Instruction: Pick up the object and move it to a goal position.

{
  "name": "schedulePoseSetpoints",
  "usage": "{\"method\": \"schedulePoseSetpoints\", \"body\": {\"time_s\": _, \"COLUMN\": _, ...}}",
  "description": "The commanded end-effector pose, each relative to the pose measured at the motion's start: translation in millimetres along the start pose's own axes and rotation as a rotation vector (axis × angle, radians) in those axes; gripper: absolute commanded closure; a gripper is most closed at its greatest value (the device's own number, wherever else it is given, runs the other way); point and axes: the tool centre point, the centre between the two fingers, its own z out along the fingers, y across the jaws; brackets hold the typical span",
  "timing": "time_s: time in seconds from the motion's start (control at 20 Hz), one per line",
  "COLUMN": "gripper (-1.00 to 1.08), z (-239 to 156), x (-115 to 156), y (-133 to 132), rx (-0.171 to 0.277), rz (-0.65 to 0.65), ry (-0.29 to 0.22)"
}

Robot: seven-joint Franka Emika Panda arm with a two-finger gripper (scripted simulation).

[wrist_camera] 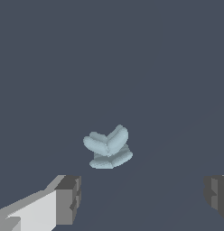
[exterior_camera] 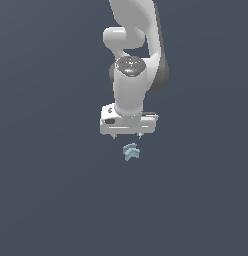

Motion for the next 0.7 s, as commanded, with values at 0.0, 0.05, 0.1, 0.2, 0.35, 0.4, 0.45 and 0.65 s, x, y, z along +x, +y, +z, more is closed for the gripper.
{"method": "schedulePoseSetpoints", "body": {"time_s": 0.0, "gripper": -0.92, "z": 0, "x": 0, "y": 0, "rx": 0.000, "rz": 0.000, "ry": 0.000}}
{"method": "schedulePoseSetpoints", "body": {"time_s": 0.05, "gripper": -0.92, "z": 0, "x": 0, "y": 0, "rx": 0.000, "rz": 0.000, "ry": 0.000}}
{"method": "schedulePoseSetpoints", "body": {"time_s": 0.1, "gripper": -0.92, "z": -1, "x": 1, "y": -1, "rx": 0.000, "rz": 0.001, "ry": 0.001}}
{"method": "schedulePoseSetpoints", "body": {"time_s": 0.2, "gripper": -0.92, "z": -2, "x": 3, "y": -3, "rx": 0.000, "rz": 0.002, "ry": 0.006}}
{"method": "schedulePoseSetpoints", "body": {"time_s": 0.35, "gripper": -0.92, "z": -6, "x": 8, "y": -8, "rx": -0.001, "rz": 0.004, "ry": 0.016}}
{"method": "schedulePoseSetpoints", "body": {"time_s": 0.4, "gripper": -0.92, "z": -7, "x": 9, "y": -9, "rx": -0.001, "rz": 0.003, "ry": 0.018}}
{"method": "schedulePoseSetpoints", "body": {"time_s": 0.45, "gripper": -0.92, "z": -8, "x": 10, "y": -10, "rx": -0.001, "rz": 0.002, "ry": 0.020}}
{"method": "schedulePoseSetpoints", "body": {"time_s": 0.65, "gripper": -0.92, "z": -9, "x": 10, "y": -11, "rx": -0.001, "rz": -0.001, "ry": 0.022}}
